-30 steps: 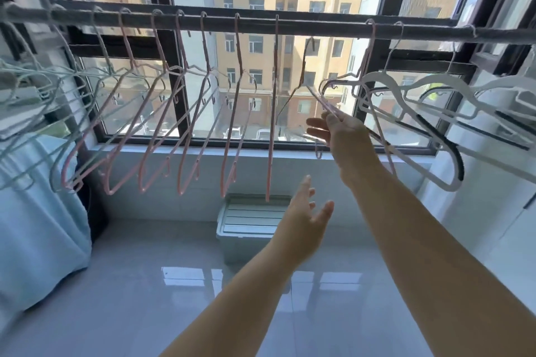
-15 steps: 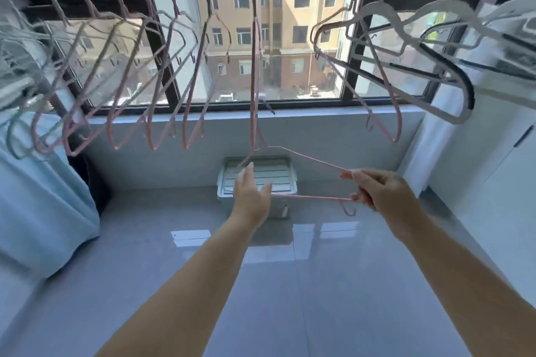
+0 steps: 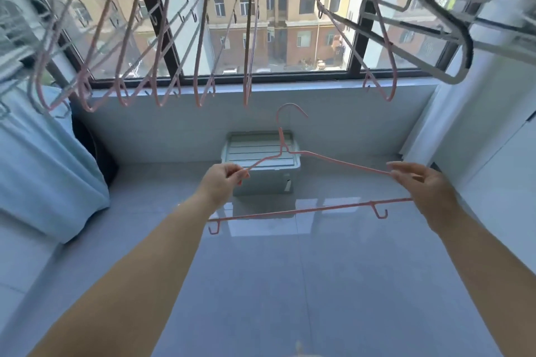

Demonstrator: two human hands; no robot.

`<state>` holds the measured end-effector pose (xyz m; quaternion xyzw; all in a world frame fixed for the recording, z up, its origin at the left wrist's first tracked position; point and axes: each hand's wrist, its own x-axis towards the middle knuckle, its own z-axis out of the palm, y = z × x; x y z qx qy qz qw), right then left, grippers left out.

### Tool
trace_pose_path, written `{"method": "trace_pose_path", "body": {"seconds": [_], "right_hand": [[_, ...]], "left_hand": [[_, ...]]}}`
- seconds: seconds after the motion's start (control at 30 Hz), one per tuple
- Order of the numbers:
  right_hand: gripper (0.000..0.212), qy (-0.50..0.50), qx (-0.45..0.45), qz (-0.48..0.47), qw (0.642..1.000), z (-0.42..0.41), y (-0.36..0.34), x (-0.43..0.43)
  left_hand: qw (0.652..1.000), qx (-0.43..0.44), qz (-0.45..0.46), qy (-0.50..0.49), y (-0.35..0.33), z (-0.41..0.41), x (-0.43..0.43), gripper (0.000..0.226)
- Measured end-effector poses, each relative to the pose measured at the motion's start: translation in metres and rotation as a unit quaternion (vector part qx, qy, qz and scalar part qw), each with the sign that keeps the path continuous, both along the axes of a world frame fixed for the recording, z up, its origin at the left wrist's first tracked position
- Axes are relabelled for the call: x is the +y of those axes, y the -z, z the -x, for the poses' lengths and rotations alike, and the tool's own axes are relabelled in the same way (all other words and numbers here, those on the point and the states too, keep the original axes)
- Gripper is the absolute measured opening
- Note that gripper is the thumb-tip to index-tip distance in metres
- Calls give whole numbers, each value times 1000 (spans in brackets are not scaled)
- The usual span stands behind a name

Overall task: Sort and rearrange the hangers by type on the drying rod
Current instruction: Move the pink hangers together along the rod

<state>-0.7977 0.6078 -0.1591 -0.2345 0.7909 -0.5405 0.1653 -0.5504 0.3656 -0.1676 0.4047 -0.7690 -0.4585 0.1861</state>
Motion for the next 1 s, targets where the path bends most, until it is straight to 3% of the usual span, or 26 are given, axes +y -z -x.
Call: {"method": "trace_pose_path", "body": {"seconds": [0.07, 0.17, 0.33, 0.63, 0.83, 1.0], "right_hand": [[38, -4, 77, -56, 995, 1, 14, 2], [54, -71, 85, -84, 990, -15, 24, 3], [45, -162, 58, -69, 983, -58, 30, -1], [36, -319, 41, -61, 945, -140, 12, -20], [25, -305, 43, 6, 951, -155, -15, -25], [22, -237, 109, 53, 964, -147, -51, -25]], "left_hand": [[1000, -12, -2, 1, 2, 1, 9, 20], [999, -33, -5, 16, 7, 11, 22, 17], [999, -9, -44, 6, 8, 28, 41, 29], [986, 135, -83, -56, -29, 62, 95, 19], [968, 219, -96, -73, -72, 83, 102, 19], [950, 288, -105, -61, -113, 92, 97, 21]]}}
